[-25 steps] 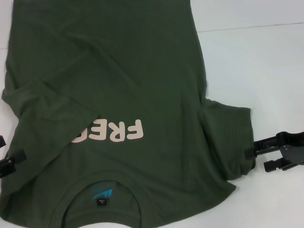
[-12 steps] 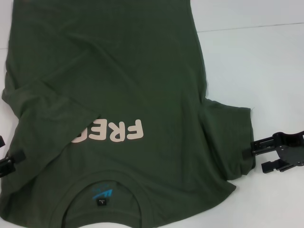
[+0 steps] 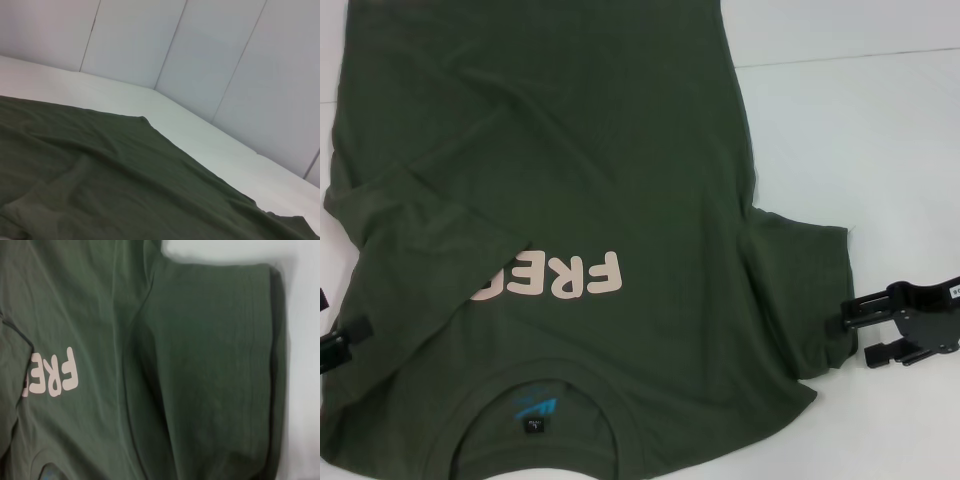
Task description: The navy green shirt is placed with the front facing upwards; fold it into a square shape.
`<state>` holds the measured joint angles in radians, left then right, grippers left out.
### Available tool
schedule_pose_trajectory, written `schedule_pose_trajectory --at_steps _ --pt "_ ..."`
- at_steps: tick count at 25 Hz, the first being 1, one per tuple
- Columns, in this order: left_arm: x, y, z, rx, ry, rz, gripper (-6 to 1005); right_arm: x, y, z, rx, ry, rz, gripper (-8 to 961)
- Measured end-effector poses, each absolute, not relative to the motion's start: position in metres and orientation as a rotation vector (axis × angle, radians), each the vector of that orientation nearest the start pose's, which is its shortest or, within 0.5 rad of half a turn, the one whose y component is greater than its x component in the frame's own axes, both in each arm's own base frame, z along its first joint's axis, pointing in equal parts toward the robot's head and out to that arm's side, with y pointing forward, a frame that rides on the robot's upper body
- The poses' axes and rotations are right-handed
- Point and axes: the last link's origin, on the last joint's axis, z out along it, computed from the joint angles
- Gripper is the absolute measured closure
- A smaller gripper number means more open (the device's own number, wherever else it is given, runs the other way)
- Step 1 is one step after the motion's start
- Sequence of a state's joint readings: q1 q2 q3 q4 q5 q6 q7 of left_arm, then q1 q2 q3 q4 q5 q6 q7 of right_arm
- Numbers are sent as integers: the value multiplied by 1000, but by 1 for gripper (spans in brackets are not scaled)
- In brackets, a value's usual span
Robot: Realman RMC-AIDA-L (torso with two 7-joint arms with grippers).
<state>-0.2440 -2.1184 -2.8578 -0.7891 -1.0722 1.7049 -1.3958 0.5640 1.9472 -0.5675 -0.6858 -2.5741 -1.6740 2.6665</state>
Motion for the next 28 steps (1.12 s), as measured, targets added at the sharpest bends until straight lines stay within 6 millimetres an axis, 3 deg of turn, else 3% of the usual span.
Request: schedule_pose_trajectory --at_steps 28 --pt "-355 240 53 -2274 -952 -770 113 328 312 37 -1954 2334 74 78"
